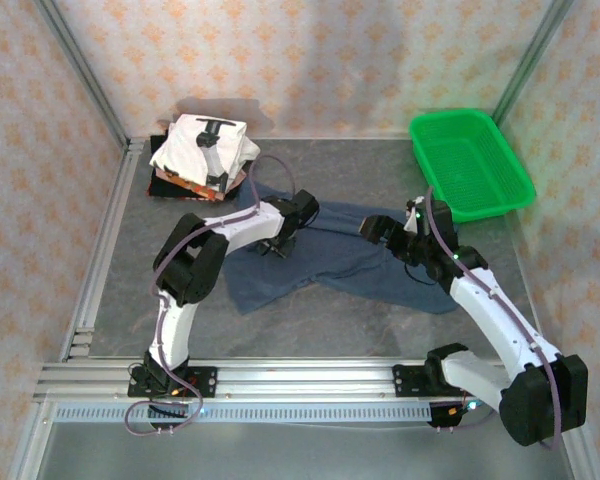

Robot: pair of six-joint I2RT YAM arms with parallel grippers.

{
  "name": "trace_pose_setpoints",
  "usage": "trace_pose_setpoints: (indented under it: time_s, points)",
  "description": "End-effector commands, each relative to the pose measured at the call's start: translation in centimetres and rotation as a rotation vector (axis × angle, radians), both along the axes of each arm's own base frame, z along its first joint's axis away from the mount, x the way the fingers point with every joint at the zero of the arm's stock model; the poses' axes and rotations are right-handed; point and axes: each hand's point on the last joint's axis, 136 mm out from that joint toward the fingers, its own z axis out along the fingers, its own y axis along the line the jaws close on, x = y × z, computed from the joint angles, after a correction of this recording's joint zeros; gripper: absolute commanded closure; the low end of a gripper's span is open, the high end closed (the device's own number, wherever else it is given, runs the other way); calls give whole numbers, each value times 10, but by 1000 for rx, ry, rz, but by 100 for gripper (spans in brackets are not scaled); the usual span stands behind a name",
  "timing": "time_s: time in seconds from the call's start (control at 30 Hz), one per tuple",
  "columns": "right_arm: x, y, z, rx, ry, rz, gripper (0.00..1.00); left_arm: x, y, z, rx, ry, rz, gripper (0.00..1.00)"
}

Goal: Fold and stack the t-shirts

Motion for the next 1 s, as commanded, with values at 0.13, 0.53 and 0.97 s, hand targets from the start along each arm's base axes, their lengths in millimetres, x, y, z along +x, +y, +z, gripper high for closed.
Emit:
trace_pose_setpoints:
  time_s: [0.13, 0.53, 0.97]
  points:
    - [-6, 1, -1, 12, 9, 4, 1, 35, -2, 18, 65, -131, -5, 62]
    - [-7, -1, -6, 0, 21, -1, 1, 41, -2, 4, 65, -99, -16, 69]
    - [-5, 0, -7, 8, 24, -6, 1, 55, 18, 14, 94, -133, 17, 70]
